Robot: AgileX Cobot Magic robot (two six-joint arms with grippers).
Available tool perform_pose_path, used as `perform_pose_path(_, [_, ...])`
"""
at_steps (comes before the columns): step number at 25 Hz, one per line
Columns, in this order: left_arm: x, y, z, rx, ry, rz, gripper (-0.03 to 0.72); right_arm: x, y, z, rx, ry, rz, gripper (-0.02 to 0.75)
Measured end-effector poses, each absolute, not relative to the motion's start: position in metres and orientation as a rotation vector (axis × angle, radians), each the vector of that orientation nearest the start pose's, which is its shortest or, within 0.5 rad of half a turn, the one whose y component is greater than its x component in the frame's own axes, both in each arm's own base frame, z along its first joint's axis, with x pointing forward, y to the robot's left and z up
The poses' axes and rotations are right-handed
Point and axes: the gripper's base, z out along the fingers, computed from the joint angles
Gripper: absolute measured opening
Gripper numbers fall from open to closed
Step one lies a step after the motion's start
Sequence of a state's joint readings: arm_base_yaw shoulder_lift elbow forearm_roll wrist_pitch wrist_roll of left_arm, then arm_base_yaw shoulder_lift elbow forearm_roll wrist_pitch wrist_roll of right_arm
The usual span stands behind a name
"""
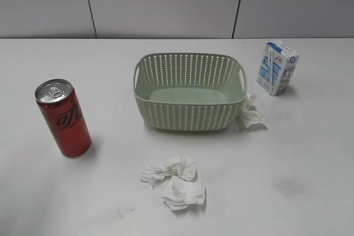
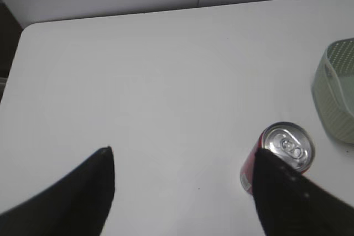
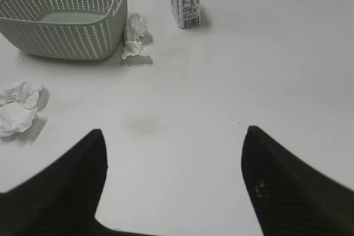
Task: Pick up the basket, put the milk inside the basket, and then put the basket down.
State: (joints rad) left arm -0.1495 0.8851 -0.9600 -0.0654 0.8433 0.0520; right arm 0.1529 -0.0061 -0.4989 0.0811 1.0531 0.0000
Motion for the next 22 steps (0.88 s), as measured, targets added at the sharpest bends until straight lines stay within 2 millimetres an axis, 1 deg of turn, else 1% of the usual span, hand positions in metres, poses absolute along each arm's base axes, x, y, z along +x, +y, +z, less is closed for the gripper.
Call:
perform_pose_path(4, [0.201,-0.042,0.38,0.252,2.299,-0.147,0.592,-0.006,0.005,0.278,-0.159,2.028,0.193,0.572])
perform_pose_path(8, [0.24,-0.053,0.382,0.265,2.382,-0.165,0.592,-0.006,0.005,0.278,-0.159,2.028,0.193,0.572])
perform_pose_path(11, [0.266,-0.066,0.383,0.305,2.424,-0.183,0.592,-0.006,0.005,0.278,-0.159,2.028,0.192,0.572])
perform_pose_path(15, [0.296,-0.097,0.379,0.38,2.476,-0.215,0.591,-0.006,0.005,0.278,-0.159,2.028,0.19,0.572])
perform_pose_path(18, [0.316,-0.125,0.365,0.418,2.543,-0.224,0.592,-0.006,0.005,0.278,-0.159,2.028,0.19,0.572])
perform_pose_path(22, [0.336,-0.171,0.339,0.456,2.614,-0.26,0.592,-0.006,0.005,0.278,-0.159,2.028,0.19,0.572])
